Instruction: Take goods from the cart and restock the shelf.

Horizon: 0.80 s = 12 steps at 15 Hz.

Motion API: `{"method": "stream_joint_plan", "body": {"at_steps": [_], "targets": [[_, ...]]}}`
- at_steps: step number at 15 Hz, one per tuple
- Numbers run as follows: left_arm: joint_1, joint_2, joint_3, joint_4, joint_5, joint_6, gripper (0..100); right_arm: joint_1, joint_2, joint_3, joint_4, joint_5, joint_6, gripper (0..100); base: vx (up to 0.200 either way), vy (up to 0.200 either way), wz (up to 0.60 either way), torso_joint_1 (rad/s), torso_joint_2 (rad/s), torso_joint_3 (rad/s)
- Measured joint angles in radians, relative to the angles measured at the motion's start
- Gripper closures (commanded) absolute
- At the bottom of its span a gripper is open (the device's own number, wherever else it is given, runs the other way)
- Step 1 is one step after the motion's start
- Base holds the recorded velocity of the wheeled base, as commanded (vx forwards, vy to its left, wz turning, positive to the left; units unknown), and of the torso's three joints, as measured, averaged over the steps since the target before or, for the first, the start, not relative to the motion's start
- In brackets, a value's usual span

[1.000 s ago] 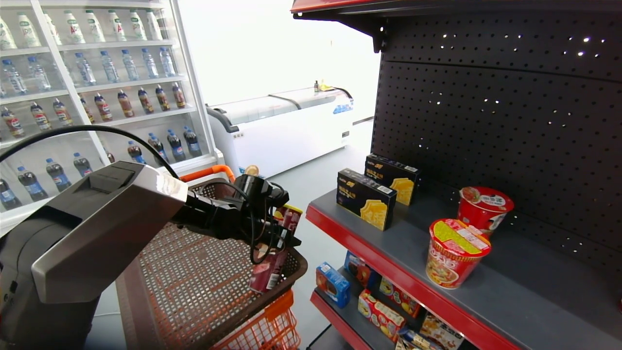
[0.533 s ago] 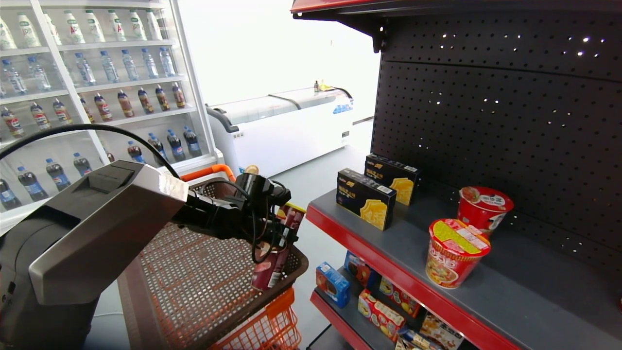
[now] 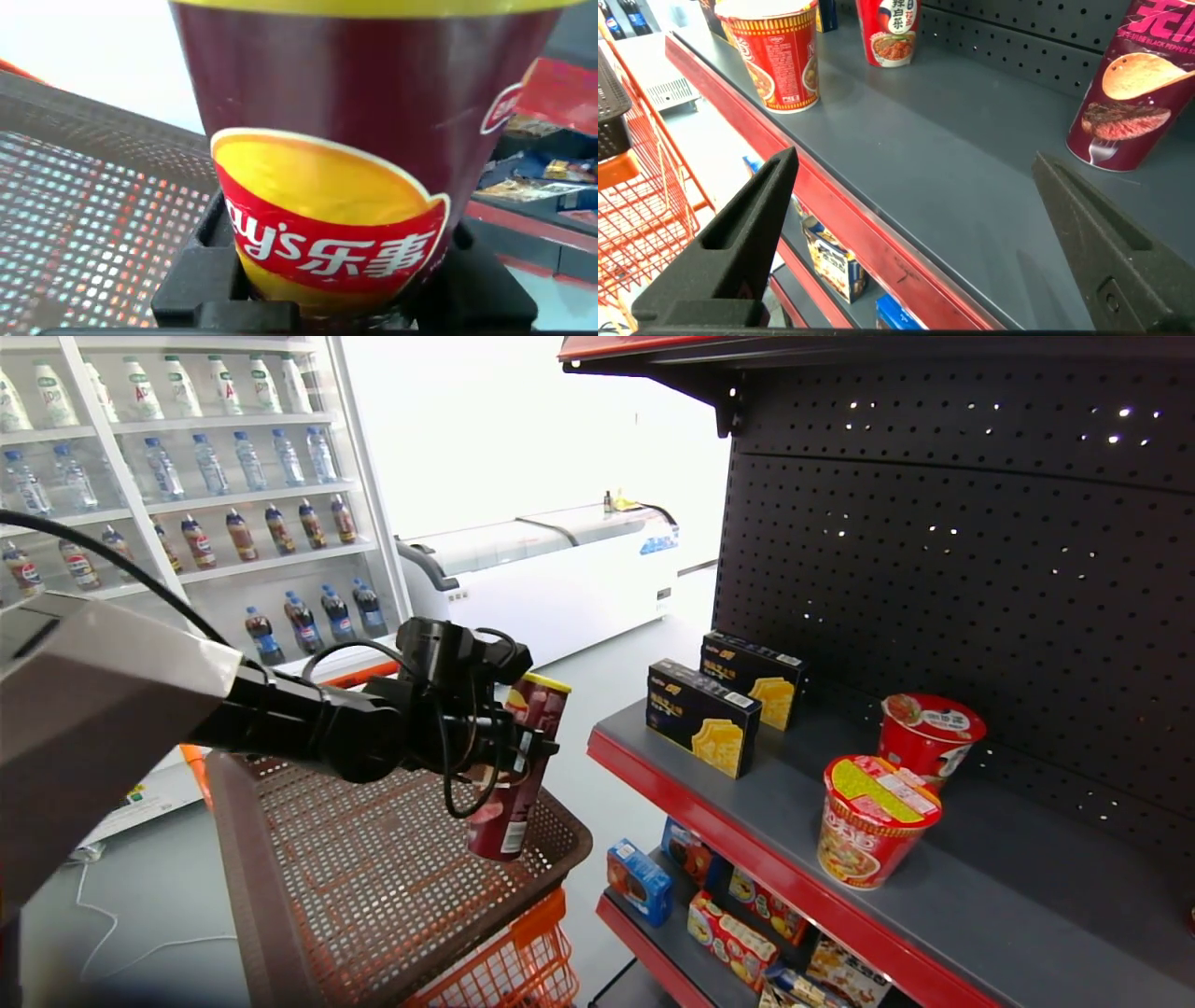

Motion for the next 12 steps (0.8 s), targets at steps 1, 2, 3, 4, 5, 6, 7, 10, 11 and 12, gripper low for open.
{"method": "stream_joint_plan", "body": {"at_steps": [1, 2, 3, 4, 5, 6, 7, 10, 11, 12], "targets": [[0.0, -0.049, 0.061, -0.066, 0.004, 0.0, 100, 0.0, 0.0, 0.0, 0.0, 0.0, 0.0, 0, 0.0, 0.0, 0.0, 0.0, 0.0, 0.0], [0.0, -0.1, 0.125, -0.134, 0.016, 0.0, 100, 0.0, 0.0, 0.0, 0.0, 0.0, 0.0, 0, 0.0, 0.0, 0.0, 0.0, 0.0, 0.0], [0.0, -0.159, 0.2, -0.205, 0.035, 0.001, 100, 0.0, 0.0, 0.0, 0.0, 0.0, 0.0, 0, 0.0, 0.0, 0.0, 0.0, 0.0, 0.0], [-0.001, -0.214, 0.267, -0.271, 0.053, 0.003, 100, 0.0, 0.0, 0.0, 0.0, 0.0, 0.0, 0, 0.0, 0.0, 0.0, 0.0, 0.0, 0.0], [-0.003, -0.27, 0.33, -0.331, 0.066, 0.004, 100, 0.0, 0.0, 0.0, 0.0, 0.0, 0.0, 0, 0.0, 0.0, 0.0, 0.0, 0.0, 0.0], [-0.007, -0.329, 0.396, -0.384, 0.08, 0.005, 100, 0.0, 0.0, 0.0, 0.0, 0.0, 0.0, 0, 0.0, 0.0, 0.0, 0.0, 0.0, 0.0], [-0.008, -0.379, 0.453, -0.417, 0.094, 0.005, 100, 0.0, 0.0, 0.0, 0.0, 0.0, 0.0, 0, 0.0, 0.0, 0.0, 0.0, 0.0, 0.0], [-0.004, -0.493, 0.561, -0.469, 0.246, -0.016, 100, 0.0, 0.0, 0.0, 0.0, 0.0, 0.0, 0, 0.0, 0.0, 0.0, 0.0, 0.0, 0.0], [0.001, -0.533, 0.586, -0.486, 0.261, -0.039, 100, 0.0, 0.0, 0.0, 0.0, 0.0, 0.0, 0, 0.0, 0.0, 0.0, 0.0, 0.0, 0.0], [0.01, -0.576, 0.614, -0.501, 0.264, -0.058, 100, 0.0, 0.0, 0.0, 0.0, 0.0, 0.0, 0, 0.0, 0.0, 0.0, 0.0, 0.0, 0.0]]}}
